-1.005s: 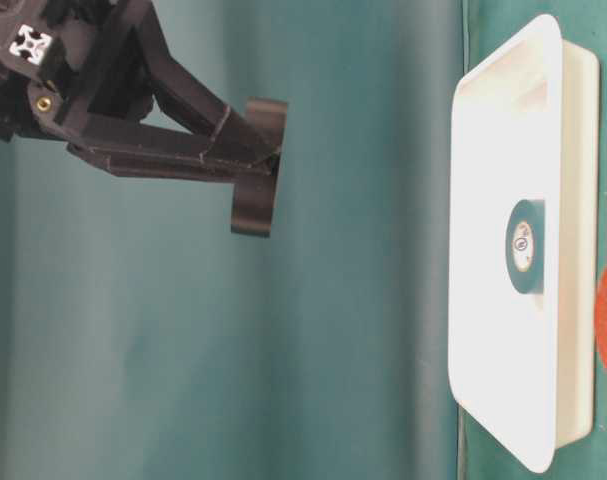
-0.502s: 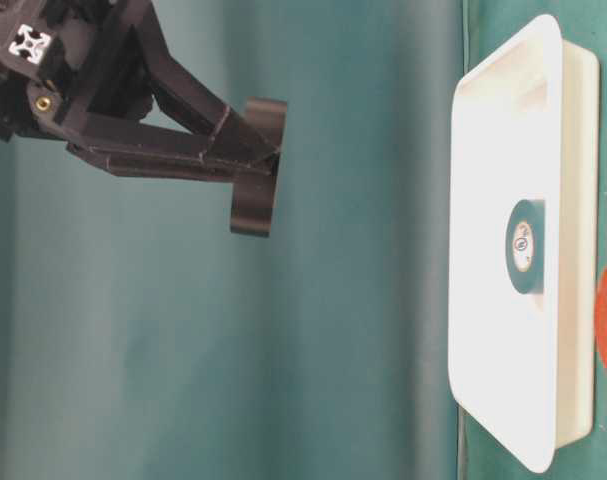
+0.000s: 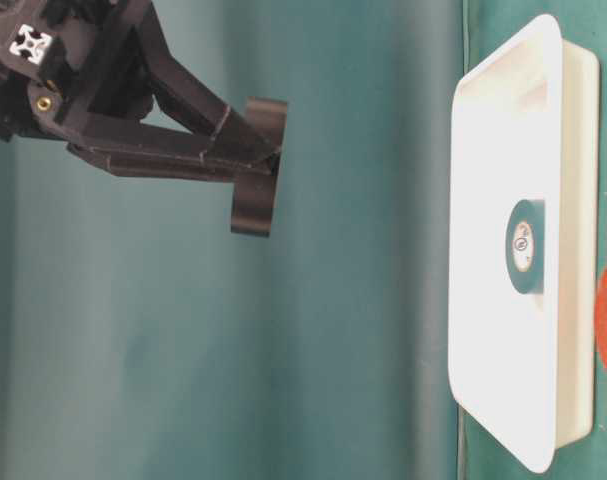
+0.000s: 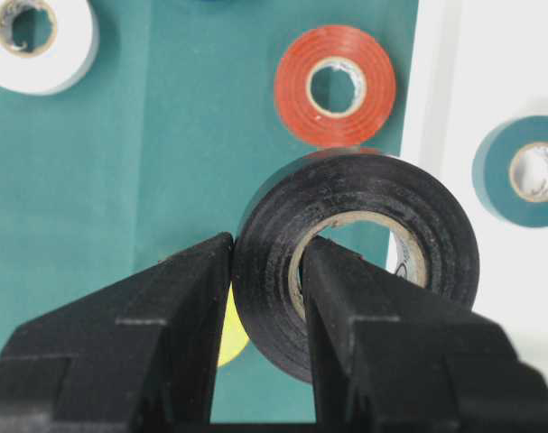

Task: Pick up the tape from a random location and place it into the white case.
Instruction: 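Close the right gripper inside the black tape roll's center hole, then lift the black roll with the right gripper toward the tray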

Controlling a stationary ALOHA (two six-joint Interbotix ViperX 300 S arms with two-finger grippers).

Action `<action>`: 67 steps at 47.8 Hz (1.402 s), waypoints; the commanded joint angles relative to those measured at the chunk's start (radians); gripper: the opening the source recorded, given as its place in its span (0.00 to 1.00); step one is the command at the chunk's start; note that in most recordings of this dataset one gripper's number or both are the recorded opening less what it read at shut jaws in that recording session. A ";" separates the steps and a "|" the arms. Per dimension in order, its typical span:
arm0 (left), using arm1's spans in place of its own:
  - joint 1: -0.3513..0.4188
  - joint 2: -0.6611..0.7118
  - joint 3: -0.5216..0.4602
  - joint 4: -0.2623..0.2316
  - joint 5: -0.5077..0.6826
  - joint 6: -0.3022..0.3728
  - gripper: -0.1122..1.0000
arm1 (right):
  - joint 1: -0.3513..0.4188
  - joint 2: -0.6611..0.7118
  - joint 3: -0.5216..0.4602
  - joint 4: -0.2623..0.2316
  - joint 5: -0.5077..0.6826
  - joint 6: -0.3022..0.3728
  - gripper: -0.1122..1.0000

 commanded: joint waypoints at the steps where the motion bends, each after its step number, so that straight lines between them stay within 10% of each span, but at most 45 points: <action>1: -0.002 0.011 -0.012 0.000 -0.005 0.000 0.92 | 0.000 -0.028 -0.031 -0.002 -0.003 0.003 0.34; 49: -0.002 0.011 -0.011 0.000 -0.006 0.002 0.92 | -0.006 -0.023 -0.026 -0.029 -0.008 0.003 0.34; 67: -0.002 0.012 -0.011 0.000 -0.006 0.002 0.92 | -0.135 -0.009 -0.025 -0.046 -0.008 -0.018 0.34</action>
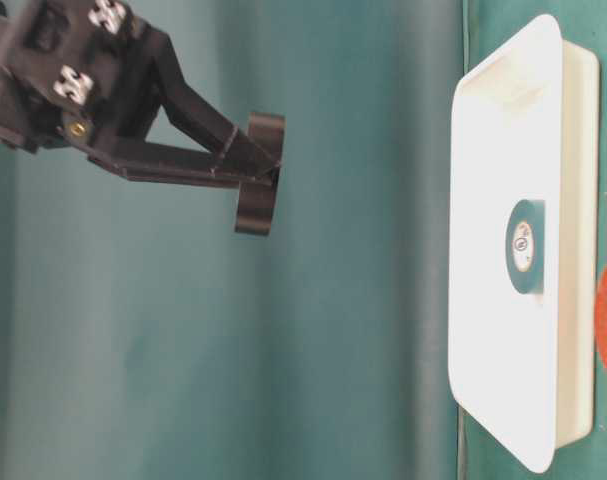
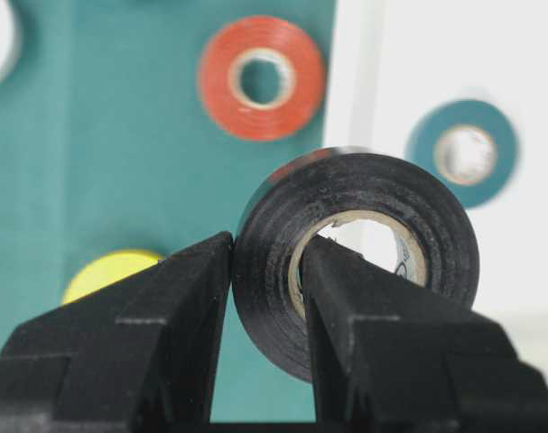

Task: Pick up the tape from a random location and place it into the white case.
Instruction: 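Lift the black roll with the right gripper toward the tray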

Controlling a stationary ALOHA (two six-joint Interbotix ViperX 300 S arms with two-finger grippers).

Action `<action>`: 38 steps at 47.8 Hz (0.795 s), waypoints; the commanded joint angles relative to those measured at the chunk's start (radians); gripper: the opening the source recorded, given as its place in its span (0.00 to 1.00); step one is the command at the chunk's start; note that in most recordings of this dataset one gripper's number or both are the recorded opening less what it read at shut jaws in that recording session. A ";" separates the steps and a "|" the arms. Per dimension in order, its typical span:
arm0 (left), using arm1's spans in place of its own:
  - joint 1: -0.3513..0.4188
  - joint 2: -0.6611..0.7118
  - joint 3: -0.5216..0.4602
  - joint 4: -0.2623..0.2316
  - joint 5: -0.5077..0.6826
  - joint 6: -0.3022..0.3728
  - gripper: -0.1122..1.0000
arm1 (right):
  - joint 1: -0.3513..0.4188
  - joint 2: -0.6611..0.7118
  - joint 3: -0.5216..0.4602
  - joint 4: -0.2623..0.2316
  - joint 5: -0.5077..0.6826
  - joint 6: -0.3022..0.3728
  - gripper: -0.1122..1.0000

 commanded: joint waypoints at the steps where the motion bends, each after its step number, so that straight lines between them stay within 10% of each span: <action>1: -0.002 0.011 -0.011 0.000 -0.005 0.002 0.92 | -0.048 -0.009 -0.023 -0.003 -0.006 -0.005 0.34; 38: -0.002 0.011 -0.012 0.000 -0.005 0.002 0.92 | -0.282 0.011 -0.011 -0.005 -0.009 -0.034 0.34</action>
